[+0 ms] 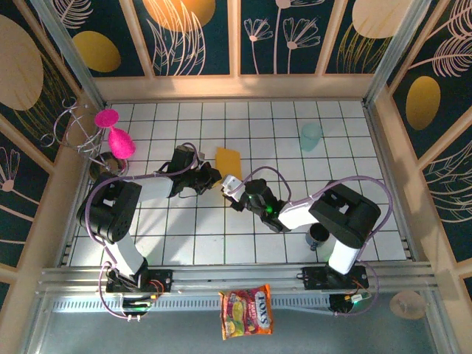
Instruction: Fold a paper plane with a square sheet of paper (pick it up from the middle)
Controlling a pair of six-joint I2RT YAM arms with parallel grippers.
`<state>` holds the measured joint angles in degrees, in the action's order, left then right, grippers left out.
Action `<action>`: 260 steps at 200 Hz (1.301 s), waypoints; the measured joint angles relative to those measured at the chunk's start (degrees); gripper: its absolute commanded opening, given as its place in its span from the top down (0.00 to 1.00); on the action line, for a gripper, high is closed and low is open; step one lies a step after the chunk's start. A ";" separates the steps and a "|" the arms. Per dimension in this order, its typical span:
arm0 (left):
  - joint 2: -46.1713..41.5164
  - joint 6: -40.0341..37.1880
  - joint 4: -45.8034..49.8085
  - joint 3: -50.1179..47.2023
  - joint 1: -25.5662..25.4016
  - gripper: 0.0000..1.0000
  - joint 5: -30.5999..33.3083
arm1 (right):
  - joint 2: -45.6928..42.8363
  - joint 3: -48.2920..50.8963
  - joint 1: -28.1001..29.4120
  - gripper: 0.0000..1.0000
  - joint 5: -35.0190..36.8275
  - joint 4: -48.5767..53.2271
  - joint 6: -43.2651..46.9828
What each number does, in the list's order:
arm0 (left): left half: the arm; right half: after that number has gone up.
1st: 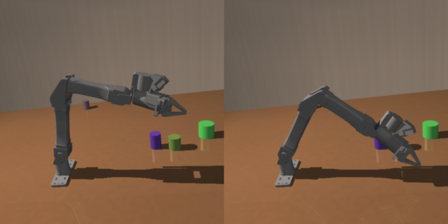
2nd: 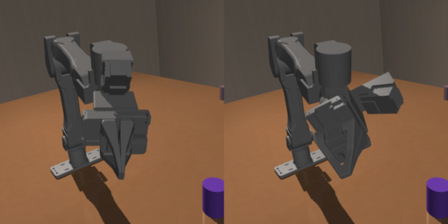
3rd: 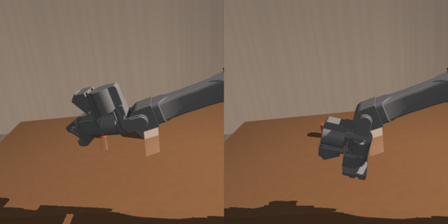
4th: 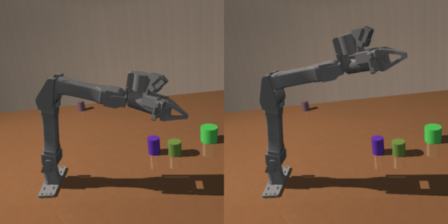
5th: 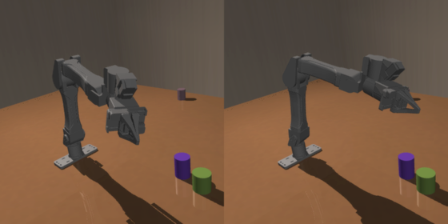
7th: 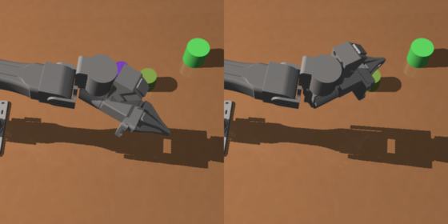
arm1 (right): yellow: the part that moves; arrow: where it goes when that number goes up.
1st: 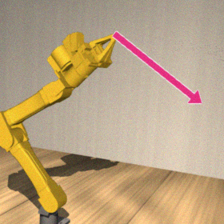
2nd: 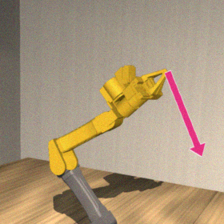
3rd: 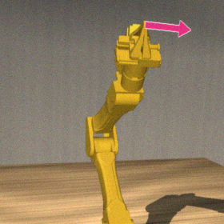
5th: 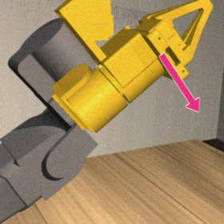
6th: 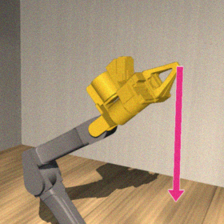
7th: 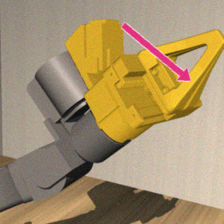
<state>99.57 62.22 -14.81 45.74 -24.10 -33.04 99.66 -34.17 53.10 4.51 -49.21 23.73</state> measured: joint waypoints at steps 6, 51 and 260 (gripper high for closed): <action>0.00 0.04 -0.02 0.00 0.00 1.00 -0.02 | 0.00 0.00 0.04 0.75 0.00 0.00 0.00; 0.00 0.07 -0.02 0.00 0.00 0.99 -0.50 | 0.50 -0.48 0.04 0.81 -0.02 -0.04 0.02; -11.72 -8.68 9.49 1.22 1.68 0.56 12.85 | -2.58 2.12 -7.19 1.00 -32.48 2.43 -30.36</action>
<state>87.85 53.54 -5.32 46.96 -22.41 -20.18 97.08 -32.05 45.91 -27.97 -46.78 -6.63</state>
